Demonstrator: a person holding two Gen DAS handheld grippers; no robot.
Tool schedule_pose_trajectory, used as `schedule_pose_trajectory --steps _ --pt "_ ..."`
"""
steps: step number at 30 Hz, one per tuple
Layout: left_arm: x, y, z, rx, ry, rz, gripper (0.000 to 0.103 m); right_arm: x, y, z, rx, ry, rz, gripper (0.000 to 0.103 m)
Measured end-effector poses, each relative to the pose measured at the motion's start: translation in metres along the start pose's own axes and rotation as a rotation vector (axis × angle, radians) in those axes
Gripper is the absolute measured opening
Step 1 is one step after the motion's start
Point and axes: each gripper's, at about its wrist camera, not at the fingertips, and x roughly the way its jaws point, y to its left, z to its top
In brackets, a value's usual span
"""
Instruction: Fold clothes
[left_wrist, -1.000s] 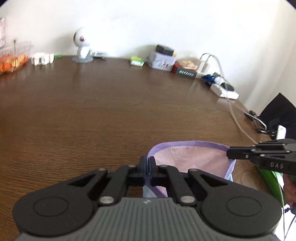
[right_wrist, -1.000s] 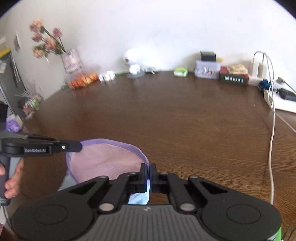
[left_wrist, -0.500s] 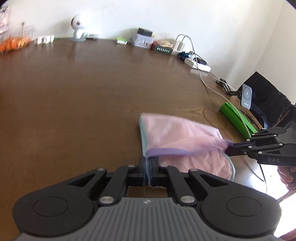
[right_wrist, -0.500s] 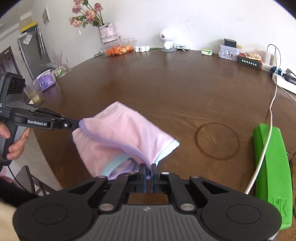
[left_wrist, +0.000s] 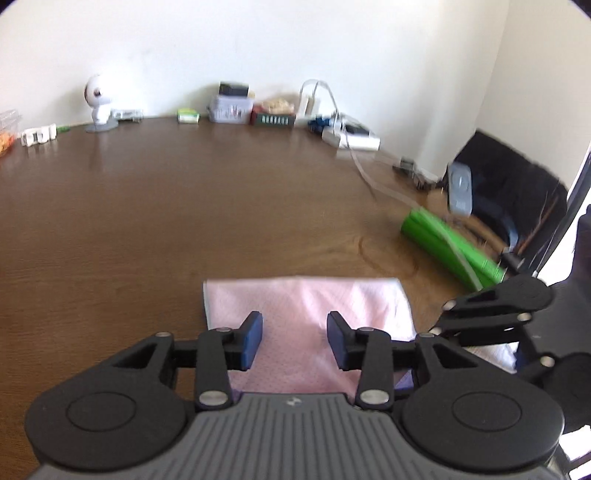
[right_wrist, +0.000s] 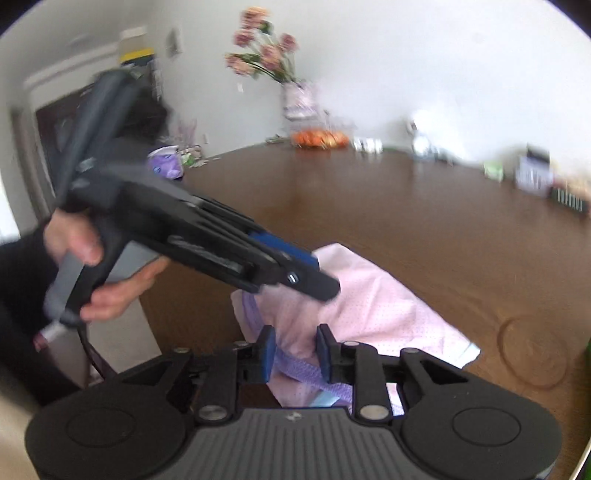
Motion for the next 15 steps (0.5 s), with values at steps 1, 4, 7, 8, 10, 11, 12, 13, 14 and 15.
schedule_pose_trajectory --steps 1,4,7,8,10,11,12,13,14,15 --pt "0.001 0.003 -0.005 -0.013 -0.002 0.005 0.046 -0.002 0.002 -0.003 -0.004 -0.007 -0.005 0.024" --pt "-0.005 0.013 -0.014 -0.055 -0.013 -0.007 0.051 -0.021 -0.006 -0.004 0.115 -0.079 0.003 0.024" --pt "-0.012 0.016 -0.019 -0.056 -0.025 -0.002 0.057 -0.019 -0.009 -0.007 0.136 -0.035 -0.029 0.024" --pt "-0.015 0.017 -0.019 -0.057 -0.027 0.006 0.058 -0.011 -0.004 -0.01 0.084 0.017 -0.056 0.024" --pt "-0.023 0.018 -0.019 -0.056 -0.028 0.004 0.059 -0.014 0.006 -0.015 0.023 0.016 -0.079 0.024" --pt "-0.027 0.017 -0.02 -0.045 -0.026 0.007 0.059 -0.017 0.008 -0.014 0.016 0.013 -0.083 0.024" --pt "-0.03 0.015 -0.021 -0.035 -0.023 0.01 0.059 -0.024 0.006 -0.01 0.038 -0.019 -0.082 0.024" --pt "-0.032 0.013 -0.023 -0.021 -0.017 0.022 0.062 -0.031 0.004 -0.005 0.062 -0.055 -0.082 0.025" --pt "-0.033 0.012 -0.026 -0.01 -0.009 0.035 0.067 -0.038 0.001 0.0 0.086 -0.09 -0.081 0.027" --pt "-0.033 0.011 -0.029 -0.006 0.003 0.038 0.069 -0.036 -0.004 0.005 0.111 -0.107 -0.099 0.028"
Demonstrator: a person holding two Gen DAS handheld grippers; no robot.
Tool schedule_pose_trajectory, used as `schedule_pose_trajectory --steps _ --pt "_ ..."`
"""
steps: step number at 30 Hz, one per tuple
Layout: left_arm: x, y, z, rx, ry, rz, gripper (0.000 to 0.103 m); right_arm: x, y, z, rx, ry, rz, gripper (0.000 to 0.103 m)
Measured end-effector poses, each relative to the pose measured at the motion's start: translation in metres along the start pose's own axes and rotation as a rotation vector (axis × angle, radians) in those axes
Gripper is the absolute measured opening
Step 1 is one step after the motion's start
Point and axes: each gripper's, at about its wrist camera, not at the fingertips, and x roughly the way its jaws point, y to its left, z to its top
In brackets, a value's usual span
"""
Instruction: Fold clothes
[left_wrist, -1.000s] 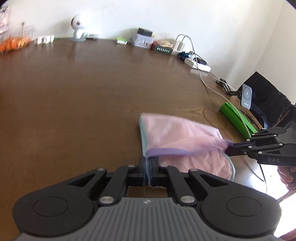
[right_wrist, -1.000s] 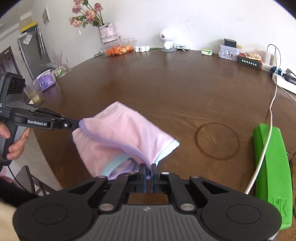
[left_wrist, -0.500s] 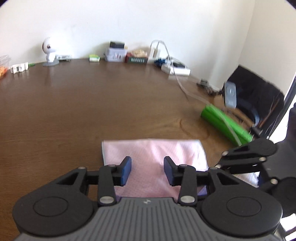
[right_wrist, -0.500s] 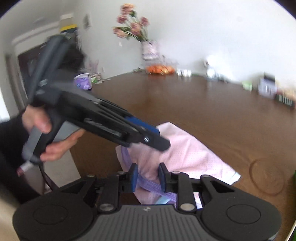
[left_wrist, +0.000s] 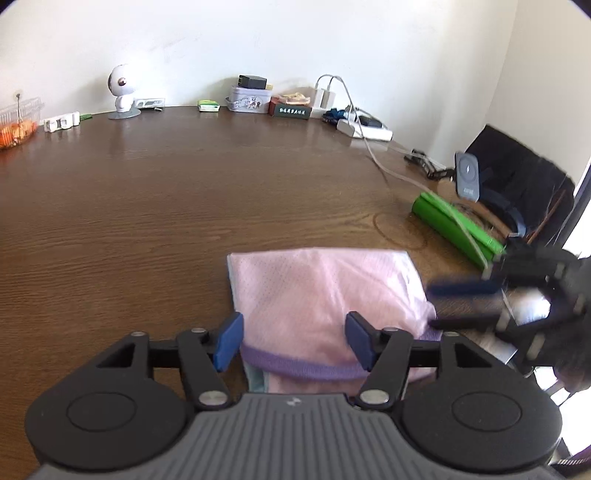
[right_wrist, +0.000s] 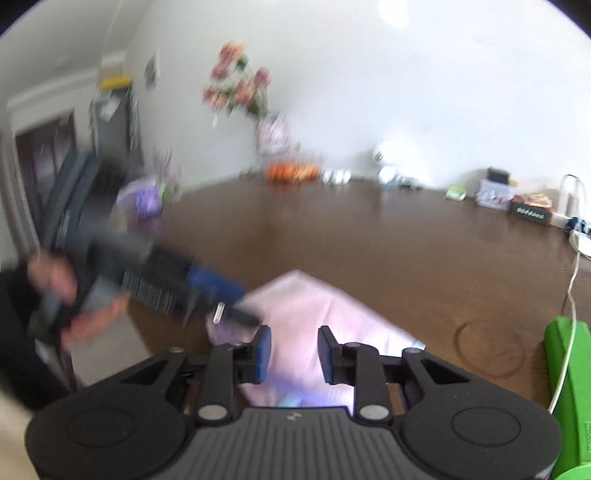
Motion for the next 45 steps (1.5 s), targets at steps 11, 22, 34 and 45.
schedule_pose_trajectory --steps 11,22,34,45 --pt "-0.014 0.019 -0.006 -0.084 0.0 0.025 0.076 0.036 0.0 0.008 0.049 0.023 -0.033 0.028" --pt "-0.009 0.013 -0.019 -0.033 0.035 0.08 0.076 0.006 0.063 -0.017 -0.147 0.03 -0.033 0.028" --pt "-0.019 -0.003 -0.022 -0.137 -0.059 0.131 0.076 -0.024 0.074 -0.019 -0.059 -0.033 -0.198 0.052" --pt "-0.009 -0.028 -0.029 -0.086 -0.122 0.208 0.079 0.012 0.054 -0.04 0.139 0.093 -0.308 0.042"
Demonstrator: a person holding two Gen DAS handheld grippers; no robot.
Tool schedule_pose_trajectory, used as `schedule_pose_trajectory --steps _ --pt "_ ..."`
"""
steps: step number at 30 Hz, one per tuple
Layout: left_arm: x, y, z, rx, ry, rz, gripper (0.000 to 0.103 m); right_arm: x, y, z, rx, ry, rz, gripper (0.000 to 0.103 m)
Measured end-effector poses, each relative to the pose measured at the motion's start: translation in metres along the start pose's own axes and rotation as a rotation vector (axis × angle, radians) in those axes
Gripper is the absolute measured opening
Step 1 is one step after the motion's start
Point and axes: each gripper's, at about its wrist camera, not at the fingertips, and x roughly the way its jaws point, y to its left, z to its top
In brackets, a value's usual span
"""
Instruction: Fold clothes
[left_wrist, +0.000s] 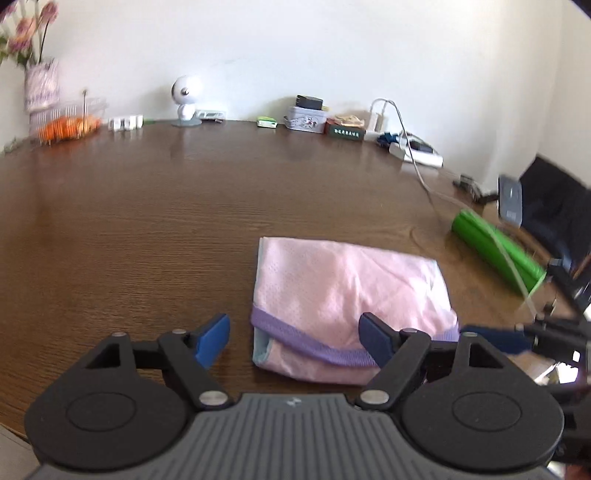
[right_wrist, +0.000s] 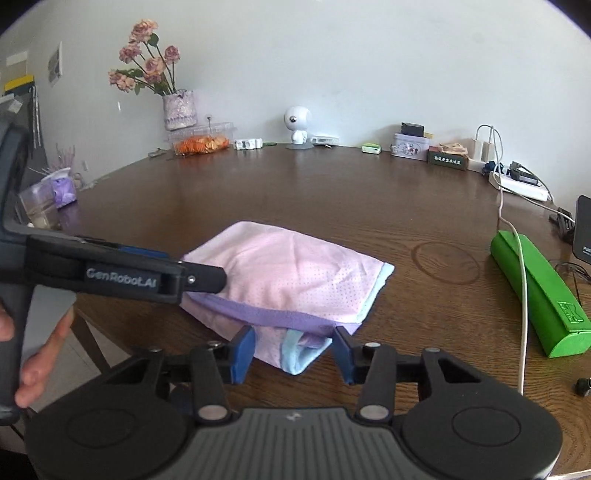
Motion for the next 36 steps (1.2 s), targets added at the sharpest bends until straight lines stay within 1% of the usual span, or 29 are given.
schedule_pose_trajectory --steps 2,5,6,7,8,9,11,13,15,16,17,19,21,23,25,26,28,29,30,31,32,33,34,35,36 --pt "-0.003 -0.001 -0.004 -0.008 0.004 -0.002 0.079 0.0 -0.006 -0.003 0.026 0.01 -0.004 0.042" --pt "-0.008 0.004 -0.006 -0.037 0.029 -0.034 0.079 -0.006 -0.015 -0.003 0.052 0.007 -0.017 0.044" --pt "-0.011 0.006 -0.007 -0.049 0.029 -0.04 0.079 -0.009 -0.018 -0.001 0.067 0.0 -0.004 0.044" --pt "-0.012 0.009 -0.007 -0.06 0.031 -0.046 0.079 -0.013 -0.021 0.0 0.083 -0.007 0.012 0.047" --pt "-0.012 0.012 -0.005 -0.075 0.034 -0.054 0.079 -0.016 -0.024 0.002 0.1 -0.014 0.027 0.053" --pt "-0.011 0.016 -0.004 -0.092 0.038 -0.065 0.079 -0.016 -0.026 0.005 0.131 -0.011 0.059 0.055" --pt "-0.009 0.023 0.001 -0.13 0.048 -0.084 0.079 -0.01 -0.028 0.01 0.194 0.02 0.134 0.055" --pt "-0.005 0.025 0.005 -0.149 0.07 -0.096 0.078 -0.003 -0.024 0.012 0.206 0.045 0.139 0.055" --pt "-0.001 0.023 0.006 -0.132 0.087 -0.096 0.069 0.005 -0.019 0.011 0.191 0.054 0.107 0.055" --pt "0.001 0.021 0.006 -0.123 0.091 -0.091 0.058 0.009 -0.018 0.01 0.19 0.059 0.099 0.054" --pt "0.003 0.021 0.005 -0.118 0.089 -0.083 0.043 0.013 -0.018 0.009 0.189 0.064 0.09 0.052" --pt "0.007 0.02 0.005 -0.105 0.079 -0.058 0.028 0.016 -0.019 0.009 0.165 0.047 0.076 0.045" --pt "0.01 0.018 0.008 -0.09 0.082 -0.058 0.026 0.021 -0.021 0.013 0.147 0.048 0.072 0.041" --pt "0.014 0.015 0.011 -0.079 0.094 -0.072 0.021 0.026 -0.025 0.017 0.137 0.052 0.072 0.033" --pt "0.018 0.016 0.014 -0.082 0.097 -0.08 0.02 0.03 -0.031 0.023 0.135 0.056 0.071 0.029" --pt "0.022 0.017 0.015 -0.084 0.094 -0.08 0.019 0.034 -0.035 0.026 0.132 0.056 0.064 0.029" --pt "0.027 0.02 0.018 -0.093 0.079 -0.058 0.021 0.04 -0.041 0.03 0.137 0.054 0.057 0.03" --pt "0.028 0.023 0.019 -0.103 0.077 -0.052 0.028 0.042 -0.044 0.033 0.139 0.061 0.052 0.031" --pt "0.025 0.027 0.02 -0.11 0.081 -0.061 0.033 0.041 -0.045 0.035 0.129 0.067 0.051 0.034" --pt "0.02 0.032 0.02 -0.113 0.081 -0.081 0.043 0.035 -0.044 0.036 0.109 0.057 0.055 0.036" --pt "0.013 0.037 0.02 -0.113 0.073 -0.1 0.05 0.03 -0.043 0.036 0.088 0.046 0.06 0.041" --pt "0.006 0.04 0.02 -0.107 0.063 -0.109 0.053 0.024 -0.043 0.036 0.068 0.037 0.07 0.045" --pt "0.002 0.041 0.019 -0.091 0.054 -0.109 0.058 0.021 -0.044 0.035 0.055 0.035 0.081 0.053" --pt "-0.001 0.039 0.019 -0.068 0.043 -0.109 0.065 0.022 -0.043 0.034 0.047 0.045 0.088 0.053" --pt "0.0 0.036 0.018 -0.046 0.034 -0.113 0.068 0.023 -0.042 0.033 0.039 0.057 0.094 0.053"
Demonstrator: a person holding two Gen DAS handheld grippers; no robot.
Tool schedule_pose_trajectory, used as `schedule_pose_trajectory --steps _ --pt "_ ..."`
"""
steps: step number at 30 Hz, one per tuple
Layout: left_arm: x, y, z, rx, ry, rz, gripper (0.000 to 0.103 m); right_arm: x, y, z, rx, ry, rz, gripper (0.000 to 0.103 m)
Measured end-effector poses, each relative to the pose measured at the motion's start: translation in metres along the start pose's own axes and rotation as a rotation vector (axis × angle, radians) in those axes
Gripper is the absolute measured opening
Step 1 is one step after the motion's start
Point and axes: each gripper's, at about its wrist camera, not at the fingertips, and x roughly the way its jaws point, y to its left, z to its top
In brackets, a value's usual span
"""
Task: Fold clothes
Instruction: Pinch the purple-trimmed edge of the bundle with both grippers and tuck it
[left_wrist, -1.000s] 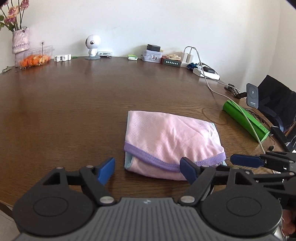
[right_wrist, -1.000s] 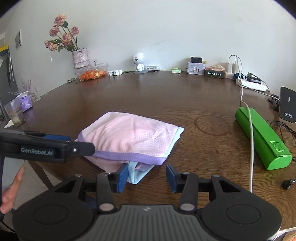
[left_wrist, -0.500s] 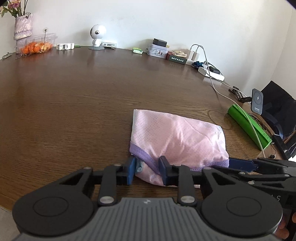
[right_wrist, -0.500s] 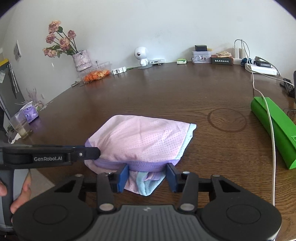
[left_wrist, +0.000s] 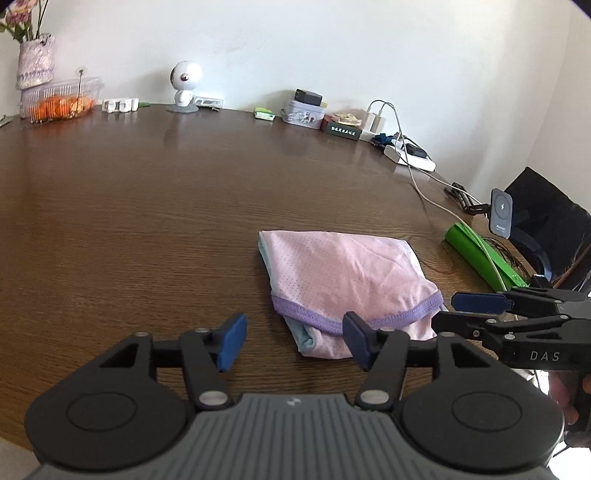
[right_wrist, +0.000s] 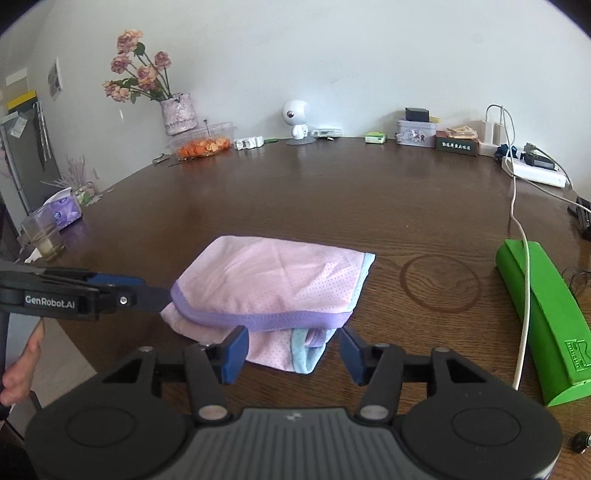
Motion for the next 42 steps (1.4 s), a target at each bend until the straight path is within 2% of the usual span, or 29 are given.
schedule_pose_trajectory --steps 1,3,4,5,6,7,8,9,11,17,25,35,42 --pt "0.002 -0.004 -0.001 0.021 0.003 -0.008 0.072 0.002 0.001 -0.001 -0.008 0.012 0.006 0.053" --pt "0.007 -0.012 -0.004 0.061 0.024 -0.027 0.071 0.004 0.004 -0.003 -0.033 0.032 0.012 0.049" --pt "0.009 -0.015 -0.007 0.079 0.029 -0.027 0.067 0.006 0.006 -0.004 -0.051 0.041 0.01 0.044" --pt "0.01 -0.017 -0.009 0.091 0.032 -0.02 0.051 0.007 0.008 -0.005 -0.069 0.049 0.009 0.032" --pt "0.012 -0.018 -0.012 0.099 0.033 -0.009 0.04 0.008 0.008 -0.005 -0.073 0.047 0.002 0.027" --pt "0.013 -0.017 -0.014 0.098 0.024 0.014 0.024 0.009 0.009 -0.005 -0.076 0.044 -0.005 0.024" --pt "0.014 -0.014 -0.013 0.09 0.018 0.022 0.018 0.009 0.009 -0.005 -0.079 0.041 -0.013 0.016" --pt "0.015 -0.01 -0.012 0.081 0.018 0.018 0.016 0.01 0.009 -0.005 -0.082 0.038 -0.02 0.012" --pt "0.019 -0.004 -0.006 0.056 0.03 -0.002 0.007 0.014 0.006 -0.002 -0.055 0.032 -0.014 0.008" --pt "0.042 -0.016 0.014 0.107 0.008 0.029 0.004 0.032 -0.008 0.011 0.006 0.008 -0.05 0.005" --pt "0.085 -0.02 0.054 0.066 0.008 0.013 0.003 0.056 -0.041 0.039 0.113 0.028 -0.118 0.005" --pt "0.127 -0.015 0.106 0.079 0.018 0.047 0.003 0.091 -0.085 0.081 0.211 0.054 -0.122 0.005" --pt "0.18 -0.011 0.148 0.097 0.089 0.038 0.003 0.129 -0.119 0.119 0.261 0.101 -0.138 0.005"
